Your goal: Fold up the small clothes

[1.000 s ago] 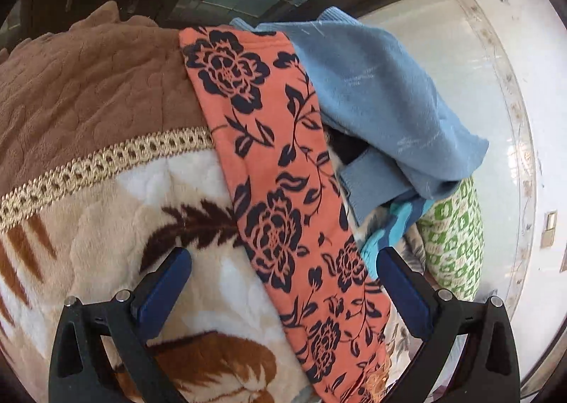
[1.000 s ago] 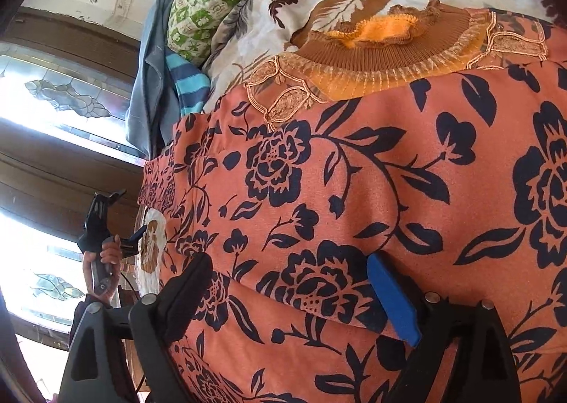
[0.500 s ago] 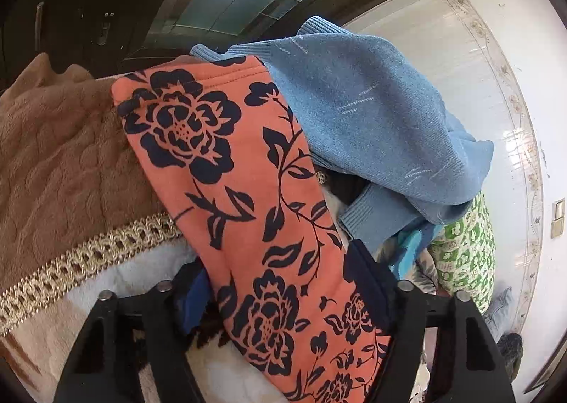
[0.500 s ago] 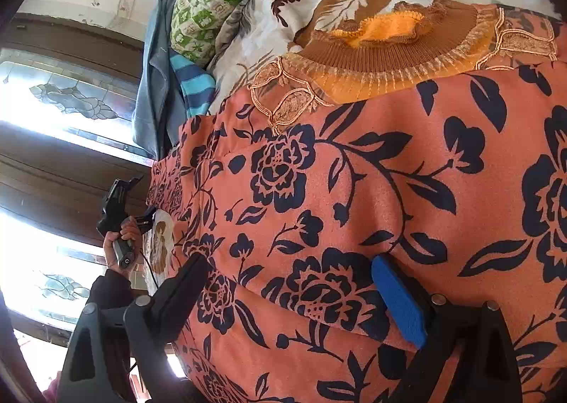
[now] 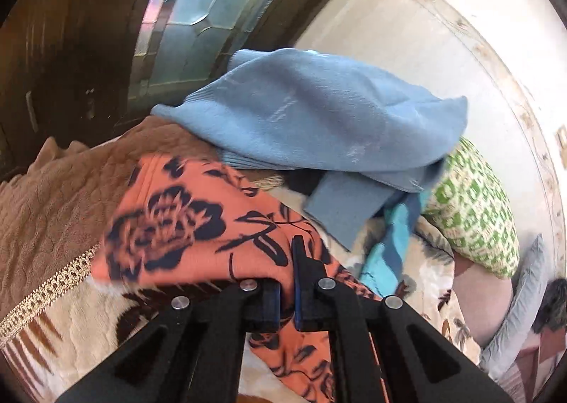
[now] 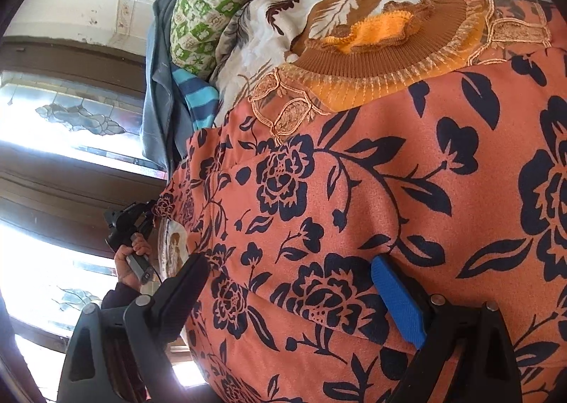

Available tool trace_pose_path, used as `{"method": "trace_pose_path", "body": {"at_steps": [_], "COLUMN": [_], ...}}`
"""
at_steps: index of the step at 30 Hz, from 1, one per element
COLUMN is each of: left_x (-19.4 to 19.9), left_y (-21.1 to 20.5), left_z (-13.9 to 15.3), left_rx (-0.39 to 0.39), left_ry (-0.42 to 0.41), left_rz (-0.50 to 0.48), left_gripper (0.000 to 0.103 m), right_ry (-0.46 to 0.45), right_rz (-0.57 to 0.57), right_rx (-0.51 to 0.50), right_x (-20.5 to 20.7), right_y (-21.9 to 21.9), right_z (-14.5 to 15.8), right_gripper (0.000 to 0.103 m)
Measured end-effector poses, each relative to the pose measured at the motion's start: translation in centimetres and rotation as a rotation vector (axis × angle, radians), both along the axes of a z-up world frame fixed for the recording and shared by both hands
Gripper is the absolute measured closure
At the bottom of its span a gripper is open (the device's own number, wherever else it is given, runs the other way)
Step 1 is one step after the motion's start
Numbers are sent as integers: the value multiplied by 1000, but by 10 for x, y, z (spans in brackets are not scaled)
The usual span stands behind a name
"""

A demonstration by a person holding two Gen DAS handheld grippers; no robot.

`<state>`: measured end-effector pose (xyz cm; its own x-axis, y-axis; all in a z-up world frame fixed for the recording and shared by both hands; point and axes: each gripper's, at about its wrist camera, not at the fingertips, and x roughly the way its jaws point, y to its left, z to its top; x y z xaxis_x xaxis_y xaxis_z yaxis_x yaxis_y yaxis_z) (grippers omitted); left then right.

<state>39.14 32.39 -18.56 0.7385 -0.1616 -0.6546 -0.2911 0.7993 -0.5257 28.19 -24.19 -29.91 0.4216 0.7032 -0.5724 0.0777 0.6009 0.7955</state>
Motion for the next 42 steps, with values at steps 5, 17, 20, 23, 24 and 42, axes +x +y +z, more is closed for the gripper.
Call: {"method": "trace_pose_path", "body": {"at_steps": [5, 17, 20, 23, 24, 42], "left_x": [-20, -84, -103, -125, -131, -192], "left_y": [-81, -343, -409, -467, -487, -579], "left_z": [52, 76, 55, 28, 18, -5], "left_rx": [106, 299, 347, 355, 389, 974], "left_ry": [-52, -57, -33, 2, 15, -57], "left_rz": [-190, -669, -762, -850, -871, -1003], "left_gripper": [98, 98, 98, 98, 98, 11], "right_ry": [-10, -92, -103, -118, -125, -171], "right_rz": [-122, -446, -513, -565, -577, -634], "right_rx": [-10, 71, 85, 99, 105, 72], "right_x": [-4, -37, -49, -60, -63, -79], "right_y": [-31, -153, -183, -209, -216, -241], "right_z": [13, 58, 64, 70, 72, 87], "right_gripper": [9, 9, 9, 9, 9, 9]}}
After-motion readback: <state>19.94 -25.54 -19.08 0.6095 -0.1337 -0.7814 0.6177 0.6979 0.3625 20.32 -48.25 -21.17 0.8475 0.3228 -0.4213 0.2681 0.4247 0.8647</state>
